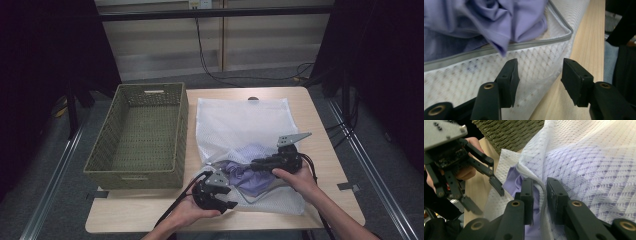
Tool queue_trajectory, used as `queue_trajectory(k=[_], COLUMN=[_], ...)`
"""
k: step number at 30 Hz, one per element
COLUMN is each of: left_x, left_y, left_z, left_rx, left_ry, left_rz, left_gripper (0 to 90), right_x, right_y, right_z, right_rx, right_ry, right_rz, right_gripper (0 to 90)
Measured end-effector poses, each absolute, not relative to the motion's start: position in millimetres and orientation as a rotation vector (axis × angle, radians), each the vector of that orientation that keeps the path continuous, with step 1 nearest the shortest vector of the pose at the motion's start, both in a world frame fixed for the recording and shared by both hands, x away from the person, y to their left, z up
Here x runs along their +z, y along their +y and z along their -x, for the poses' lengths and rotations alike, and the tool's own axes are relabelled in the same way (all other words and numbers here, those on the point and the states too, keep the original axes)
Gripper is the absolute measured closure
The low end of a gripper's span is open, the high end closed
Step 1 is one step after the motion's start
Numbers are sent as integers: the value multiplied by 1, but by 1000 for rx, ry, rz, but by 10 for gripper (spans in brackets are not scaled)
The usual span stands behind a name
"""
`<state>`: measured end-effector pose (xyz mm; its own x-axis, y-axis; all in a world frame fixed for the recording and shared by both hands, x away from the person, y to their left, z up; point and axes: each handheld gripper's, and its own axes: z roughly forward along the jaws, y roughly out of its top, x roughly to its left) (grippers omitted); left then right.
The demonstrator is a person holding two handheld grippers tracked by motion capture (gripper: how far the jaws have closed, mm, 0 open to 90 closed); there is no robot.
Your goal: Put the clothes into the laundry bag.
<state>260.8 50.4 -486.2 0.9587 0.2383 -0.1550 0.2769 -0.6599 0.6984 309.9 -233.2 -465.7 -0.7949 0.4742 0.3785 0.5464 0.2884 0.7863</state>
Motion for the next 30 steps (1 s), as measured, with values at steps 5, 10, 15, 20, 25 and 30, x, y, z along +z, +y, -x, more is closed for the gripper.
queue_trajectory(k=[5, 10, 15, 20, 25, 30], left_x=[-494, -492, -491, -491, -492, -489], left_y=[42, 41, 42, 42, 40, 38], left_z=[-257, -259, -264, -262, -259, -256], left_rx=[-38, 27, 12, -14, -29, -40], left_ry=[299, 271, 311, 304, 302, 293], left_rz=[-2367, -2400, -2405, -2413, -2399, -2434], left_gripper=[475, 605, 866, 881, 881, 881], right_x=[-466, -466, -464, -456, -443, -436], right_y=[-234, -232, -230, -228, -235, -241], right_z=[-311, -312, -313, -310, -302, -294], right_rx=[-1546, -1546, -1582, -1614, -1679, -1718], right_ry=[-2468, -2472, -2463, -2476, -2462, -2439], right_rz=[976, 975, 947, 923, 923, 874], right_gripper=[766, 762, 686, 640, 671, 842])
